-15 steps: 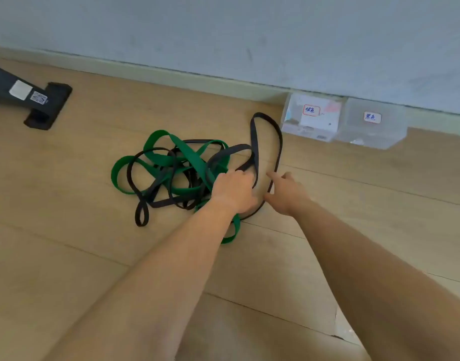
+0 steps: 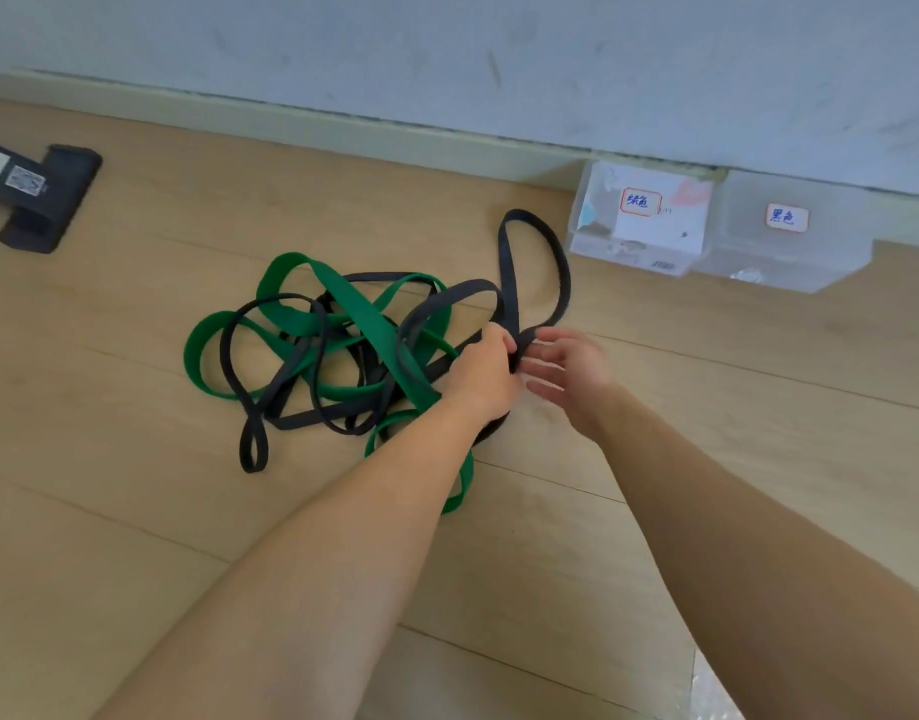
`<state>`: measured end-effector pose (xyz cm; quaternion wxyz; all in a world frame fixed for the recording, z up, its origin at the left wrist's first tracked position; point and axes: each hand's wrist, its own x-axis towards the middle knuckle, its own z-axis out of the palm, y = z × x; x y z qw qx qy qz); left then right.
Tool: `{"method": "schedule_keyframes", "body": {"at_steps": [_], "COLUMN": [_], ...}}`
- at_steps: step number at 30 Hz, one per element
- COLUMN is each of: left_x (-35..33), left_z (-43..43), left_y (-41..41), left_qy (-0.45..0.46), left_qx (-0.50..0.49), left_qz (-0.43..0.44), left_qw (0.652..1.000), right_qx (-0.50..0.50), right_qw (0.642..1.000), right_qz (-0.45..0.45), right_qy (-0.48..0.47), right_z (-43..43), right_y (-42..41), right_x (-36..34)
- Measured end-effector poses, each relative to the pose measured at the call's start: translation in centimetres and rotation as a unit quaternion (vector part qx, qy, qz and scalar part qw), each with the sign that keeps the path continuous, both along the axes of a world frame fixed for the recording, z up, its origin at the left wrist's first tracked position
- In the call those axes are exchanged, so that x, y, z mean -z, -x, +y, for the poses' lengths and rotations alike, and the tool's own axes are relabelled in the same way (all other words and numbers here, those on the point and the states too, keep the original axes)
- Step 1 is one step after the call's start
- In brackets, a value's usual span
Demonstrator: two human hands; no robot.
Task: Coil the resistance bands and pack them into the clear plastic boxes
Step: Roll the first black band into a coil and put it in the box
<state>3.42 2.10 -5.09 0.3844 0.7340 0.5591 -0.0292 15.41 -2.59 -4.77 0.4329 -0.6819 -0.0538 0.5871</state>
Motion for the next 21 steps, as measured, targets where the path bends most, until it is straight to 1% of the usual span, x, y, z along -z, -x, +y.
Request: {"method": "schedule_keyframes", "body": {"at_steps": [1,2,5,6,7,9,11,14,17,19,21], "left_x": [-1.0,-2.2,-7.5,-9.7,-11.9,-16.1,-20.0,-25.8,-31.2,-34.6,-37.7], "left_z": [0.1,0.1,0.3,0.4,0.5,0.8,1.0,0.8,0.1,-0.1,0.0], "left_y": [0.0,-0.1,-0.5,-0.4,0.0,0.8,2.2,4.2,5.3,5.7,6.0], "left_qy": [0.020,0.038,0.093,0.105,0.118,0.153,0.179,0.165,0.135,0.110,0.084], "left_qx": [-0.035,-0.062,-0.114,-0.135,-0.160,-0.213,-0.253,-0.267,-0.245,-0.236,-0.228], "left_qz": [-0.025,-0.055,-0.145,-0.171,-0.200,-0.272,-0.343,-0.431,-0.487,-0.525,-0.558], "left_qw": [0.999,0.996,0.979,0.970,0.960,0.926,0.887,0.846,0.827,0.810,0.793], "right_qx": [0.031,0.040,-0.046,-0.073,-0.095,-0.153,-0.223,-0.276,-0.290,-0.298,-0.296], "right_qw": [0.999,0.999,0.998,0.996,0.994,0.985,0.966,0.932,0.904,0.893,0.893], "right_qz": [0.018,0.020,-0.045,-0.049,-0.043,-0.025,-0.045,-0.133,-0.201,-0.206,-0.182], "right_qy": [-0.003,-0.006,-0.005,-0.014,-0.029,-0.073,-0.126,-0.196,-0.239,-0.267,-0.285], "right_z": [-0.4,-0.9,-2.2,-2.6,-2.8,-3.0,-3.1,-3.0,-2.9,-2.6,-2.4], "right_y": [-0.3,-0.5,-0.2,0.3,1.0,2.2,3.3,3.7,3.9,4.3,4.9], "right_x": [-0.4,-1.2,-4.7,-6.4,-8.1,-12.1,-16.2,-21.4,-25.8,-28.8,-31.6]}}
